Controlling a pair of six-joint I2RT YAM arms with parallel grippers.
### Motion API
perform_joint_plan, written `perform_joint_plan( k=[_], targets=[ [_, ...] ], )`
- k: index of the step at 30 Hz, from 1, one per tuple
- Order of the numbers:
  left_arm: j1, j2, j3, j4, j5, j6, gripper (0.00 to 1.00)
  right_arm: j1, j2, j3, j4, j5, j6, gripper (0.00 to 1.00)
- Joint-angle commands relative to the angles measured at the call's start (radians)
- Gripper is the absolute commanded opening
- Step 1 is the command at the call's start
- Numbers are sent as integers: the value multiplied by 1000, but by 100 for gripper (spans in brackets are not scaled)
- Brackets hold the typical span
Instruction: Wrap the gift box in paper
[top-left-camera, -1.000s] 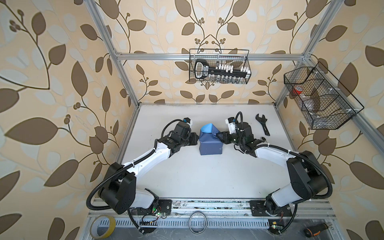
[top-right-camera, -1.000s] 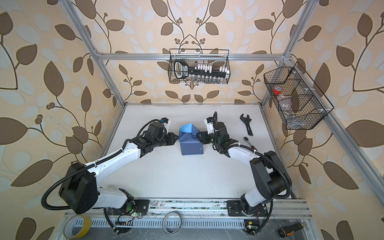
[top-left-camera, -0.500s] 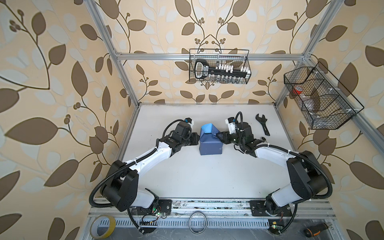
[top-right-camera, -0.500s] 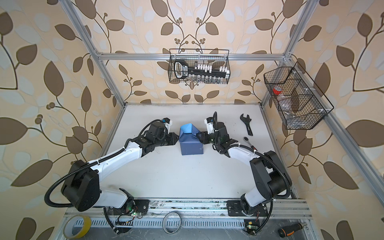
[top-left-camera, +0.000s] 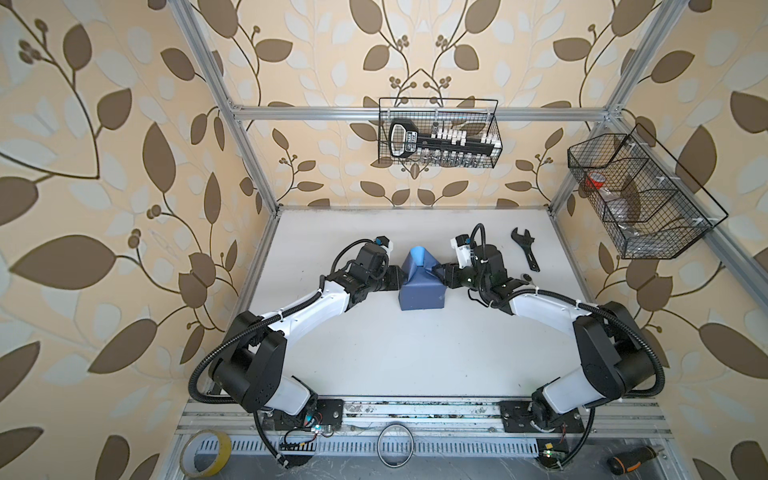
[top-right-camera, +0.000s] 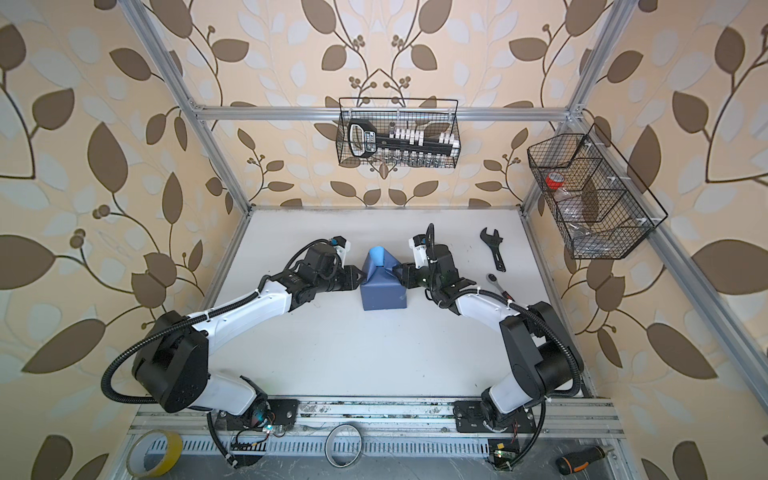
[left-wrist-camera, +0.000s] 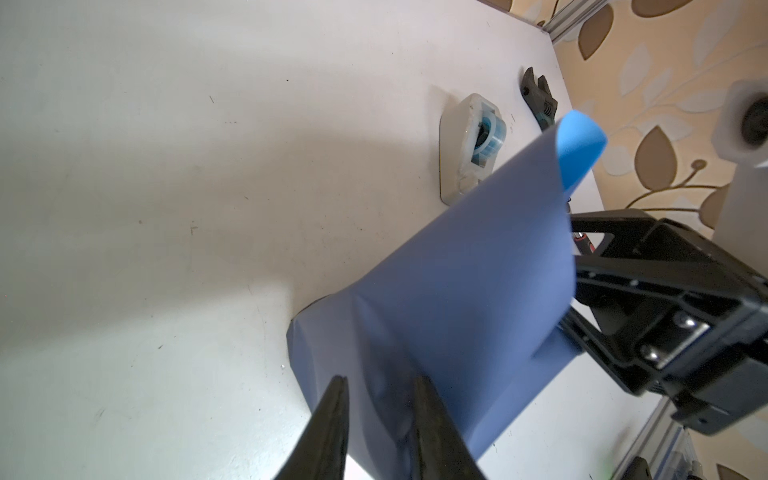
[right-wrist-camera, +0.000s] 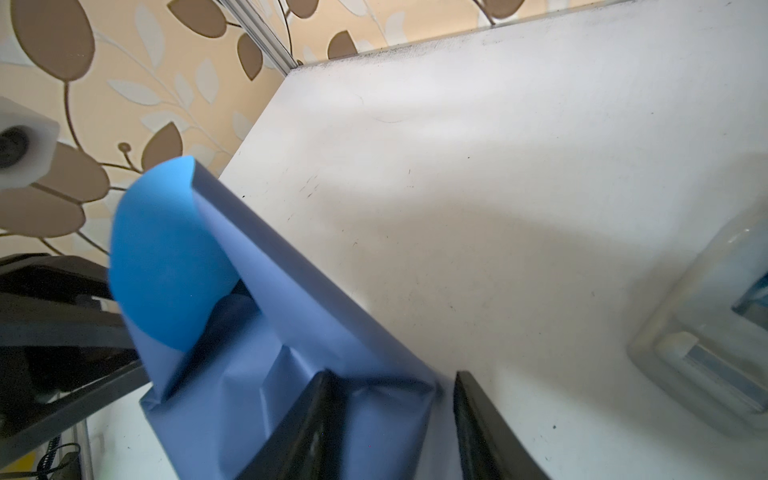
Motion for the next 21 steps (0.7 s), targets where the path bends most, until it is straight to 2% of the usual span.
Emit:
perform_joint_plan(
  k=[1, 10, 18, 21],
  targets=[
    [-15, 9, 46, 23, 39, 24, 34, 15, 26, -37, -66, -7, -10, 49],
    [-14, 62, 93, 13, 67, 59, 42, 17, 29, -35, -66, -9, -11, 49],
    [4, 117, 136, -23, 22, 108, 46, 17, 25, -36, -68, -6, -32, 48],
    [18, 130, 146, -26, 26, 127, 51, 17, 25, -35, -69, -3, -41, 48]
  ],
)
